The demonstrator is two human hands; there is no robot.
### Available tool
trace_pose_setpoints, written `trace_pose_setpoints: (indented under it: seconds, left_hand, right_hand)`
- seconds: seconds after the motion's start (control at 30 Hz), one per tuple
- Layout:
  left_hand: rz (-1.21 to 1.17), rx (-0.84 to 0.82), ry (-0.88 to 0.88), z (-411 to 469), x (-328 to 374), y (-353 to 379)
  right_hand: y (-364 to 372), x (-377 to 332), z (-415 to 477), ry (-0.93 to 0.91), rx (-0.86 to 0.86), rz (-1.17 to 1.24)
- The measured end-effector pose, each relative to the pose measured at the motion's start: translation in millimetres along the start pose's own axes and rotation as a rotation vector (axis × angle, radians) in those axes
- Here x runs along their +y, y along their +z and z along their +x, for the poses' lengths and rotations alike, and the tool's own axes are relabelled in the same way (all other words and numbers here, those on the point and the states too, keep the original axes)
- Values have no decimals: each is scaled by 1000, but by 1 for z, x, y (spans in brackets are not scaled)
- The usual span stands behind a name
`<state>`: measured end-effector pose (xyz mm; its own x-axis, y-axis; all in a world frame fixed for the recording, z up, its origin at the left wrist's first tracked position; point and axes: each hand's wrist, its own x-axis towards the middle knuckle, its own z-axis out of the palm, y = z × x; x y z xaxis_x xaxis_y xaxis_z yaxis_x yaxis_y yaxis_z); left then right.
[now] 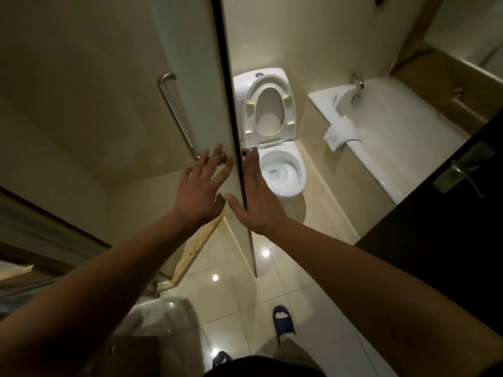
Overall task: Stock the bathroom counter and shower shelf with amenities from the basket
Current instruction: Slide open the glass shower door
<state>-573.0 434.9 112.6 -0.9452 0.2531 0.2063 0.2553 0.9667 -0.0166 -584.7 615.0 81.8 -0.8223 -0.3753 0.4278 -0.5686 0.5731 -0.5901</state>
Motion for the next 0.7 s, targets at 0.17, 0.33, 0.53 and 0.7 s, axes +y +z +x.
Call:
trace_pose_setpoints:
  seconds: [0.17, 0.33, 0.53, 0.7]
  left_hand:
    - [95, -55, 33, 55, 36, 0]
    - [146, -82, 96, 112, 47, -3]
    - [7, -182, 14, 152, 68, 8]
    - [-50, -225, -49, 186, 92, 15]
  right_hand:
    - [-29, 40, 8, 10, 169, -329]
    - [-65, 83, 22, -55, 75, -579]
    - [-88, 107, 52, 163, -93, -741]
    - [-104, 125, 74, 242, -132, -779]
